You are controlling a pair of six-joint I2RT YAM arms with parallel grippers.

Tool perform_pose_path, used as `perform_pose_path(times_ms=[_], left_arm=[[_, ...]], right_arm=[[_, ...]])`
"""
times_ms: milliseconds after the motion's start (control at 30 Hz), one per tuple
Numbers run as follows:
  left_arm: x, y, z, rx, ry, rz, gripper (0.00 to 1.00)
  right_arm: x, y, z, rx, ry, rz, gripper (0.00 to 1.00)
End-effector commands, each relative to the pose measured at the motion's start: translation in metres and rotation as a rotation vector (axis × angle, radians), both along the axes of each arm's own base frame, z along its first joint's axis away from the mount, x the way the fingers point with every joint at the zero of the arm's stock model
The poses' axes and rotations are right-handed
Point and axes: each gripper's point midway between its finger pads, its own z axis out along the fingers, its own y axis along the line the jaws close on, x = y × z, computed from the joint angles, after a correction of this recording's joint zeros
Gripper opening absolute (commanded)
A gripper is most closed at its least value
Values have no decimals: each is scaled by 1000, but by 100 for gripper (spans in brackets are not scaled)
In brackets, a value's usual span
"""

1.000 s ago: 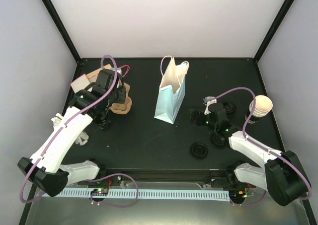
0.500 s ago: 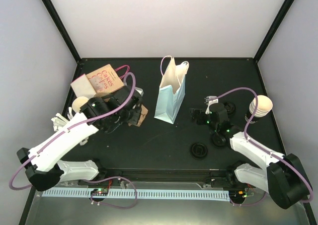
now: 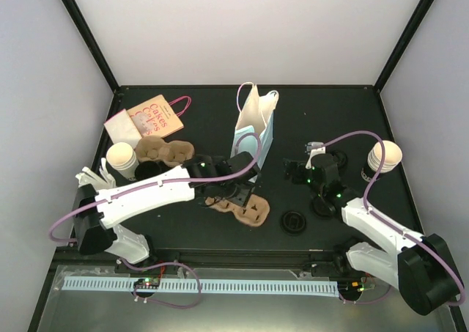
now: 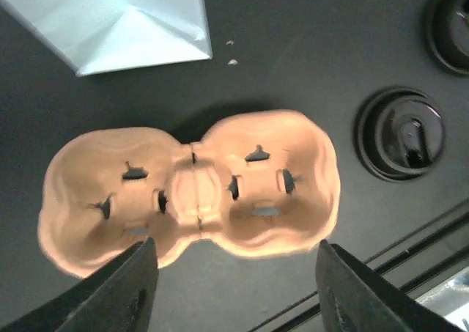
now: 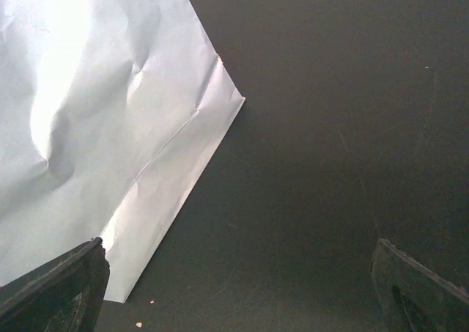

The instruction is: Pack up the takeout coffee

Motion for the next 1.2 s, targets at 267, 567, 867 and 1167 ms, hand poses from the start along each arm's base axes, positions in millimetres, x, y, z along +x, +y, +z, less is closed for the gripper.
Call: perform_pose_path(times_ms=[267,567,867,1167], left_arm=[[-5,-25,36,-202,-47,-92,75],[16,11,32,-242,-52,-24,84],[43,44,4,-293,-29,96,83],[56,78,-53,-299,85,207,69]], right_arm=[[1,-4,3,2,-17,-27,100],[-7,-14,-11,-5,171,-122,100],[-26,-4,2,-16,390,-85,100],[-65,44,1,1,464,170,99]])
